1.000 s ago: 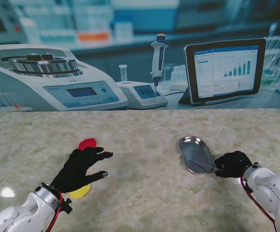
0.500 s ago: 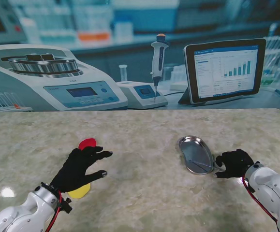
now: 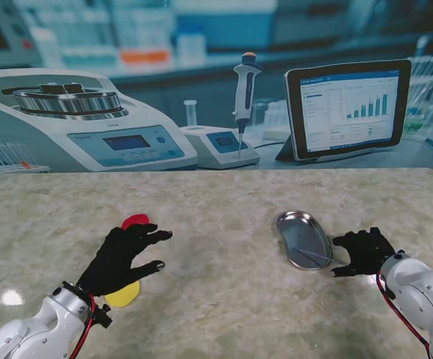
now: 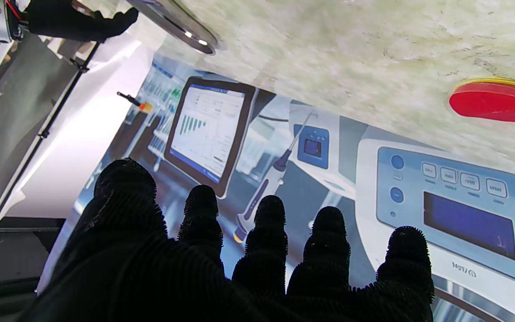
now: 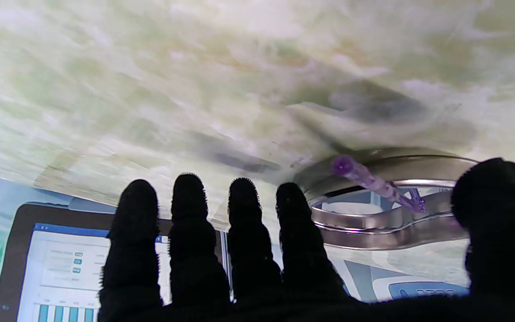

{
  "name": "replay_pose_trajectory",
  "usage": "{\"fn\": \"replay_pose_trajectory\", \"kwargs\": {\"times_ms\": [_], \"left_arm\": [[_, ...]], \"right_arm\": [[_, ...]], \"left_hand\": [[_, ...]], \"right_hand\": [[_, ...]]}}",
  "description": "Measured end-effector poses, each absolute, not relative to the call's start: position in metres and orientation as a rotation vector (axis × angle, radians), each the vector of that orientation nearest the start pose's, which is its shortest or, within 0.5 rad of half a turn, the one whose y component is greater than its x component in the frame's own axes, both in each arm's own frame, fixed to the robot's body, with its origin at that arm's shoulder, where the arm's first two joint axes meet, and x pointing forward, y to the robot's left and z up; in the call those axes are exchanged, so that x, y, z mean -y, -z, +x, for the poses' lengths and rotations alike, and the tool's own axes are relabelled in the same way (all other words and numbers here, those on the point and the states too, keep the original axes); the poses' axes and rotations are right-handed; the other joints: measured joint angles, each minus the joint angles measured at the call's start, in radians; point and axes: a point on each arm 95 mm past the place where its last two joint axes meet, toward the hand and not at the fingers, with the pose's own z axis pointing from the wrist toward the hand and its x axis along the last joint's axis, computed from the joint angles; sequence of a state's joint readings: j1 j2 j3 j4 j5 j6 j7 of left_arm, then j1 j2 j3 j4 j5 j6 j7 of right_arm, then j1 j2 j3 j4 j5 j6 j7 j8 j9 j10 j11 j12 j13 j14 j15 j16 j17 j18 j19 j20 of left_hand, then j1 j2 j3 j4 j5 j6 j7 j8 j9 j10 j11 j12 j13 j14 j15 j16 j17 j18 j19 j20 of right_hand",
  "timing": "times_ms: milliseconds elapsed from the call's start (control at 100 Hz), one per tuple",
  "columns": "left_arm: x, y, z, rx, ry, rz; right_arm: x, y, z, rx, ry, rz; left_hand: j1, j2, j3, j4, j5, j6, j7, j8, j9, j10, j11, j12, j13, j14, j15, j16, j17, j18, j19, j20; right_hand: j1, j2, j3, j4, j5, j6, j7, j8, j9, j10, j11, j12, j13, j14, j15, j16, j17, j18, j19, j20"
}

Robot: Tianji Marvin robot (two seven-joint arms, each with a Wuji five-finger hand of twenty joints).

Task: Line a culture dish with filter paper and press it flat with a glass rod

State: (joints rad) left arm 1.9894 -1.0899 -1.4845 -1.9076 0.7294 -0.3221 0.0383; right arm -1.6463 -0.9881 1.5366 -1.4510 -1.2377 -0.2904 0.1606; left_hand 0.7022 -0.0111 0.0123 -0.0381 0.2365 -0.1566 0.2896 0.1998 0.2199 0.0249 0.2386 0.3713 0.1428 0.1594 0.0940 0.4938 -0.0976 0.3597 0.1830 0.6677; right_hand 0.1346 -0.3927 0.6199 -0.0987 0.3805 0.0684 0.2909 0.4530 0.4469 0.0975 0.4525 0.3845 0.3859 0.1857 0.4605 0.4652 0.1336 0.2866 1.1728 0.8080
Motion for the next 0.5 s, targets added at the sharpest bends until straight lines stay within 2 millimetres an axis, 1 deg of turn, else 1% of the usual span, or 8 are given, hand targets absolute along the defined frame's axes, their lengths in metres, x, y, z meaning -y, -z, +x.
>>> {"fn": "replay_pose_trajectory", "kwargs": {"times_ms": [60, 80, 180, 210, 320, 400, 450, 500], "left_arm": [[-0.022, 0.301, 0.298, -1.392, 1.9, -1.341], [-0.022, 0.301, 0.298, -1.392, 1.9, -1.341], [-0.022, 0.301, 0.298, -1.393, 1.898, -1.342], [-0.022, 0.301, 0.298, -1.394, 1.898, -1.342], [-0.022, 0.301, 0.298, -1.394, 1.898, -1.342], [-0.022, 0.301, 0.298, -1.394, 1.898, -1.342], [-0.022, 0.301, 0.298, -1.395, 1.897, -1.342], [-0.022, 0.3, 0.298, -1.395, 1.896, -1.342]], "right_arm": [[0.16, 0.354, 0.389, -1.786, -0.995, 1.17], [0.16, 0.354, 0.389, -1.784, -0.996, 1.172], [0.16, 0.352, 0.387, -1.779, -0.998, 1.177], [0.16, 0.351, 0.387, -1.78, -0.998, 1.179], [0.159, 0.349, 0.386, -1.778, -1.001, 1.185], [0.159, 0.346, 0.385, -1.766, -1.016, 1.193], [0.158, 0.344, 0.385, -1.755, -1.028, 1.202], [0.157, 0.342, 0.384, -1.749, -1.034, 1.206]], "left_hand": [[0.0, 0.0, 0.0, 0.0, 0.0, 0.0, 0.007, 0.0, 0.0, 0.0, 0.0, 0.0, 0.0, 0.0, 0.0, 0.0, 0.0, 0.0, 0.0, 0.0], [0.0, 0.0, 0.0, 0.0, 0.0, 0.0, 0.007, 0.0, 0.0, 0.0, 0.0, 0.0, 0.0, 0.0, 0.0, 0.0, 0.0, 0.0, 0.0, 0.0], [0.0, 0.0, 0.0, 0.0, 0.0, 0.0, 0.008, 0.0, 0.0, 0.0, 0.0, 0.0, 0.0, 0.0, 0.0, 0.0, 0.0, 0.0, 0.0, 0.0], [0.0, 0.0, 0.0, 0.0, 0.0, 0.0, 0.008, 0.0, 0.0, 0.0, 0.0, 0.0, 0.0, 0.0, 0.0, 0.0, 0.0, 0.0, 0.0, 0.0], [0.0, 0.0, 0.0, 0.0, 0.0, 0.0, 0.008, 0.0, 0.0, 0.0, 0.0, 0.0, 0.0, 0.0, 0.0, 0.0, 0.0, 0.0, 0.0, -0.001], [0.0, 0.0, 0.0, 0.0, 0.0, 0.0, 0.008, 0.0, 0.0, 0.0, 0.0, 0.0, 0.0, 0.0, 0.0, 0.0, 0.0, 0.0, 0.0, -0.001], [0.0, 0.0, 0.0, 0.0, 0.0, 0.0, 0.008, 0.0, 0.0, 0.0, 0.0, 0.0, 0.0, 0.0, 0.0, 0.0, 0.0, 0.0, 0.0, -0.002], [0.0, 0.0, 0.0, 0.0, 0.0, 0.0, 0.008, 0.0, 0.0, 0.0, 0.0, 0.0, 0.0, 0.0, 0.0, 0.0, 0.0, 0.0, 0.0, -0.002]], "right_hand": [[-0.011, 0.008, -0.017, 0.0, -0.015, 0.0, 0.001, -0.012, -0.023, 0.001, -0.036, -0.028, -0.024, 0.013, -0.056, -0.035, -0.022, 0.02, -0.058, -0.041], [-0.011, 0.011, -0.001, 0.0, -0.028, 0.0, -0.001, -0.013, -0.035, 0.001, -0.045, -0.036, -0.039, 0.015, -0.078, -0.047, -0.027, 0.025, -0.072, -0.053], [-0.026, 0.011, -0.008, 0.0, -0.068, 0.001, -0.005, -0.03, -0.075, 0.002, -0.072, -0.07, -0.072, 0.025, -0.139, -0.096, -0.065, 0.051, -0.155, -0.123], [-0.032, 0.011, -0.009, 0.0, -0.077, 0.001, -0.019, -0.03, -0.08, 0.002, -0.059, -0.071, -0.082, 0.026, -0.152, -0.115, -0.076, 0.062, -0.186, -0.142], [-0.051, 0.012, -0.003, 0.0, -0.135, 0.0, -0.025, -0.039, -0.141, 0.002, -0.115, -0.108, -0.139, 0.037, -0.206, -0.176, -0.121, 0.088, -0.292, -0.256], [-0.061, 0.023, -0.005, 0.0, -0.162, -0.001, -0.042, -0.048, -0.181, 0.001, -0.115, -0.122, -0.178, 0.043, -0.222, -0.212, -0.16, 0.099, -0.325, -0.383], [-0.061, 0.023, -0.003, 0.0, -0.187, -0.001, -0.048, -0.057, -0.201, 0.001, -0.12, -0.13, -0.189, 0.045, -0.214, -0.227, -0.172, 0.101, -0.337, -0.426], [-0.061, 0.024, -0.003, 0.0, -0.201, -0.001, -0.049, -0.051, -0.203, 0.001, -0.121, -0.137, -0.199, 0.046, -0.214, -0.226, -0.182, 0.109, -0.349, -0.445]]}}
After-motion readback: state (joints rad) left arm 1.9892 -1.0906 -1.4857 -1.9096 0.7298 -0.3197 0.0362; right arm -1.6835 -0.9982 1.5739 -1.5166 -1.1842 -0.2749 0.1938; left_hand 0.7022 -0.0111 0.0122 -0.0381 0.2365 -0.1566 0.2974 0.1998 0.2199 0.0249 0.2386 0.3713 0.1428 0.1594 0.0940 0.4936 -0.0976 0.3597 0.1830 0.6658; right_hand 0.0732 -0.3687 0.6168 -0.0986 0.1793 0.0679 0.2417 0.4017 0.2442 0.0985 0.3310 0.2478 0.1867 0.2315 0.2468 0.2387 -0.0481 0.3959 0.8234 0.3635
